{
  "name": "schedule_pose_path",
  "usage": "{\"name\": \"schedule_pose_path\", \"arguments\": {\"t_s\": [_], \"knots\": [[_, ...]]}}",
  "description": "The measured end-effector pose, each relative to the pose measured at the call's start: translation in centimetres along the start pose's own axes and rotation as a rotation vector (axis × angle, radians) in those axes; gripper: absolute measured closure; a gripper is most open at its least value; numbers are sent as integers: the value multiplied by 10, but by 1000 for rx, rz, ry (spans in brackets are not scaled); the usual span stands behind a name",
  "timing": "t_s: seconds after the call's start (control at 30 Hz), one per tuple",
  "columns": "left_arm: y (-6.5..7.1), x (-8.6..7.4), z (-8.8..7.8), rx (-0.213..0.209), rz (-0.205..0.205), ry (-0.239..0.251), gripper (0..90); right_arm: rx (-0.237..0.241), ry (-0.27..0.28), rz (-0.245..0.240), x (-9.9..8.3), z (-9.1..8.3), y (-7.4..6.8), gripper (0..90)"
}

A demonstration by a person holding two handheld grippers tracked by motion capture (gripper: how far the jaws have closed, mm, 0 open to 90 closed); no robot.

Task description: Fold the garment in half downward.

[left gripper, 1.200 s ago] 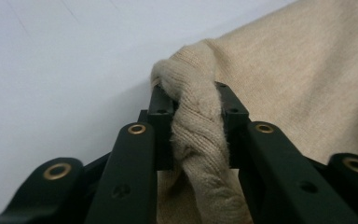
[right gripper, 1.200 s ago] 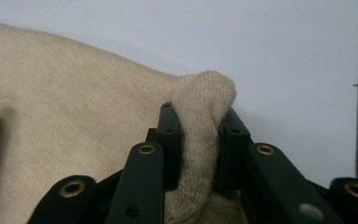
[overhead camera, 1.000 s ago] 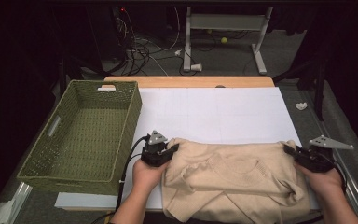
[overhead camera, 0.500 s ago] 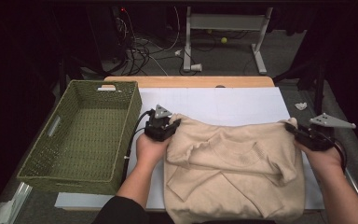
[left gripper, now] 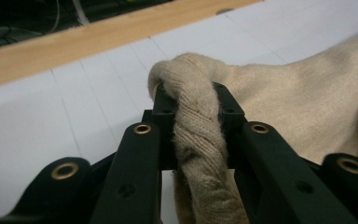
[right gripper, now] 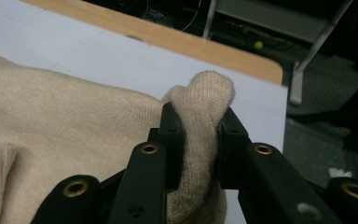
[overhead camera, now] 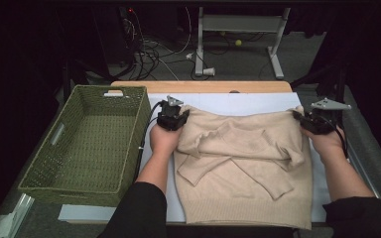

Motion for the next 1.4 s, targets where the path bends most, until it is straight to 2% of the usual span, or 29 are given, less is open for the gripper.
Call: {"name": "schedule_pose_path", "arguments": {"t_s": [0.17,0.27,0.33,0.37,0.4,0.43,0.47,0.53,0.6,0.7,0.77,0.83,0.9,0.97,1.0,1.03,1.07,1.23,1.3,1.33,1.4], "knots": [[-2,18,6,21,16,26,724,-41,-3,-33,22,8,9,771],[-6,20,14,33,-14,35,715,-56,-7,-21,30,15,17,767],[-5,17,19,22,-51,19,683,-41,-43,-1,28,23,19,732],[-4,13,22,22,-72,-9,632,-22,-63,20,25,26,19,672],[-4,13,22,22,-72,-9,536,-6,-90,40,20,29,18,597],[-4,10,22,33,-85,-29,419,0,-102,45,16,31,17,538],[-4,8,22,35,-100,-44,419,0,-102,45,16,31,17,538],[-4,4,20,21,-129,-76,289,8,-113,61,8,31,15,442],[-2,0,12,19,-129,-71,235,23,-98,77,3,25,10,409],[6,-12,-1,-34,-151,-114,164,42,-91,79,-4,13,2,381],[14,-21,-12,-58,-138,-110,158,57,-69,88,-9,-1,-5,384],[22,-32,-22,-107,-135,-114,173,67,-55,82,-13,-14,-11,400],[29,-44,-32,-157,-137,-107,202,85,-19,90,-16,-28,-17,413],[36,-55,-37,-189,-139,-122,208,90,-3,56,-20,-44,-25,424],[36,-55,-37,-189,-139,-122,208,101,4,49,-22,-49,-30,426],[40,-59,-41,-209,-129,-124,207,120,11,54,-26,-55,-35,427],[44,-62,-43,-218,-119,-117,207,120,11,54,-26,-55,-35,427],[59,-67,-56,-244,-73,-89,191,168,-12,54,-45,-57,-54,421],[62,-71,-54,-234,-53,-114,194,180,-31,47,-51,-53,-61,425],[62,-72,-51,-241,-67,-122,193,185,-48,44,-53,-52,-64,421],[62,-71,-48,-232,-60,-110,194,198,-47,47,-53,-53,-68,422]]}}
Point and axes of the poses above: each handheld gripper's, and its own axes: z roughly forward along the jaws, x roughly out of its top, y roughly to its right, the point moved 8 cm from there along z, roughly forward along the jaws, and after that the axes turned 9 degrees about -z, right-handed, at the moved point
